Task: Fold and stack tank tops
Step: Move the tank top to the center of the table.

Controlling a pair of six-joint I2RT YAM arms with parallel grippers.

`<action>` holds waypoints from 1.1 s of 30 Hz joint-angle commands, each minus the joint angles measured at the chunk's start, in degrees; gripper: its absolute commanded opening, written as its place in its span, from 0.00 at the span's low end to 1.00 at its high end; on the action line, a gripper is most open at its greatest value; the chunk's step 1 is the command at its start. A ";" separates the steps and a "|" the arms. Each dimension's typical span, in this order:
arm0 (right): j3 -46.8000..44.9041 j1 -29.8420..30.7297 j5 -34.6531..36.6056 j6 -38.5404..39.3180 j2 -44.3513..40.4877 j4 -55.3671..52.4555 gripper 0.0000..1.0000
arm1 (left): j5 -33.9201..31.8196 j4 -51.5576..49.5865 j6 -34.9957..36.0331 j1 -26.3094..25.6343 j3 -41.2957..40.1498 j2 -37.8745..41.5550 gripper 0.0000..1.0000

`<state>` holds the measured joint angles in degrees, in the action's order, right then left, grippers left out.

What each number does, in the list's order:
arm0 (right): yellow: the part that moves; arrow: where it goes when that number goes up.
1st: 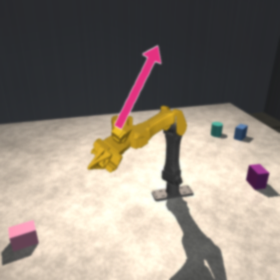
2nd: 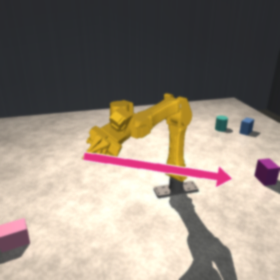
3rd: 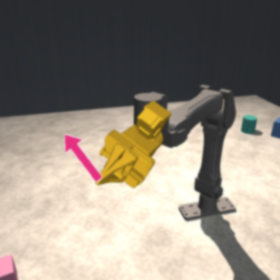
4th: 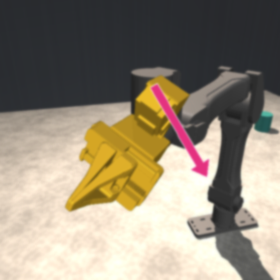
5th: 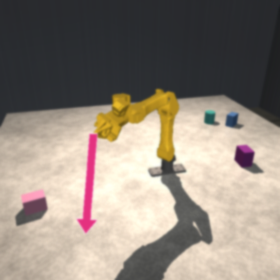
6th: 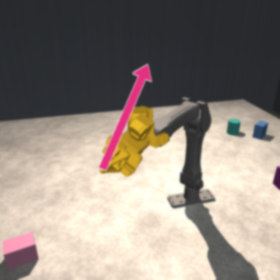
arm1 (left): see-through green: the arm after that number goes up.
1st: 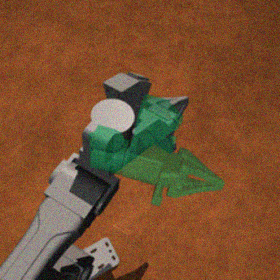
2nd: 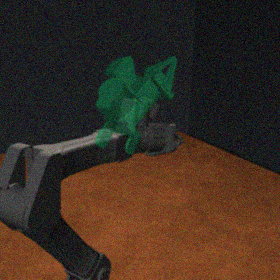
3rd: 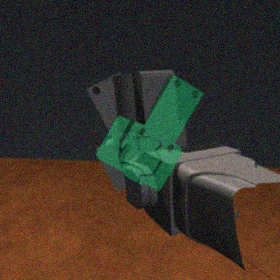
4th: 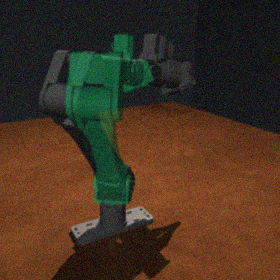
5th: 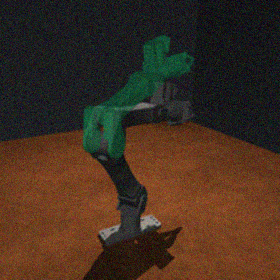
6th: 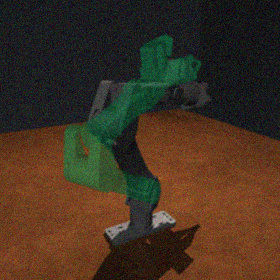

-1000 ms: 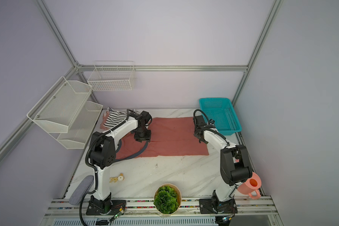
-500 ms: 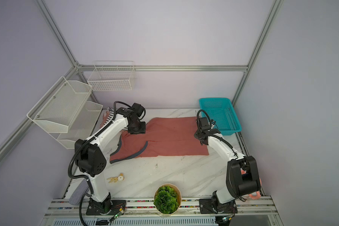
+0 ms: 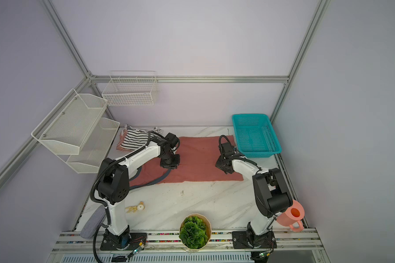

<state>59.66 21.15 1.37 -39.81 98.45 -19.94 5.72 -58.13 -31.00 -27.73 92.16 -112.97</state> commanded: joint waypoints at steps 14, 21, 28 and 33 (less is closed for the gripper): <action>-4.51 2.01 1.84 -1.18 3.30 -1.59 0.00 | 0.79 3.81 0.76 0.07 -8.96 -2.53 0.19; -8.08 2.68 2.98 -2.79 -0.89 -4.53 0.00 | 0.36 3.87 1.39 -0.07 -15.50 -0.59 0.19; -10.89 3.68 4.19 -4.23 -3.38 -7.37 0.00 | 1.03 4.73 0.70 -1.79 -23.31 1.84 0.19; -11.91 4.52 4.86 -5.10 -5.08 -9.25 0.00 | 1.97 5.65 -1.21 -3.49 -30.04 4.57 0.19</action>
<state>50.13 25.28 3.84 -43.44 93.54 -20.93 7.73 -47.27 -30.92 -30.11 68.29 -105.84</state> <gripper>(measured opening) 0.046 0.191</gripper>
